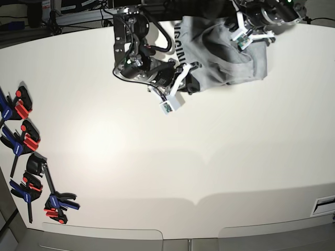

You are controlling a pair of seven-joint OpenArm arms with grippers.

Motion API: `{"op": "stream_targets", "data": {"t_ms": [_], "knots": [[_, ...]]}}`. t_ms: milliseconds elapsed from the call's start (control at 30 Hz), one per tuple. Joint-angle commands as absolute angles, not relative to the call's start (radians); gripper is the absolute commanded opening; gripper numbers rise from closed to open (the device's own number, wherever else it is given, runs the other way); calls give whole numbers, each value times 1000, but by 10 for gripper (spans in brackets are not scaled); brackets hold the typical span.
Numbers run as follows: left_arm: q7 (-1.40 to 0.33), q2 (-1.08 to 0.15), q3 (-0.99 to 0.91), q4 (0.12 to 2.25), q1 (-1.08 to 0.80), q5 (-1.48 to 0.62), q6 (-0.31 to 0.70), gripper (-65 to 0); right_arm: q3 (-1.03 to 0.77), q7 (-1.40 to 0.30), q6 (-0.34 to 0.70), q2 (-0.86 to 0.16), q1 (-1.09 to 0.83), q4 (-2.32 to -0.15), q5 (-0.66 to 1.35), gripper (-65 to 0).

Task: Fold the T-shirt properly
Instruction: 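Hold the folded stack with both grippers and press the fold flat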

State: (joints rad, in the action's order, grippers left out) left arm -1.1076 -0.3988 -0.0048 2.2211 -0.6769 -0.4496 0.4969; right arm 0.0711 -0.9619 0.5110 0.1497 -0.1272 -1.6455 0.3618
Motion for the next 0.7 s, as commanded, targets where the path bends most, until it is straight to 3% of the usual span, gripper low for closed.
{"op": "stream_targets", "data": {"t_ms": [0, 667], "knots": [[-1103, -416, -7, 2240, -688, -458, 496, -650, 74, -942, 505, 157, -114, -1660, 369, -650], [-1126, -435, -85, 2279, -702, -318, 415, -650, 74, -942, 489, 157, -114, -1660, 365, -650]]}}
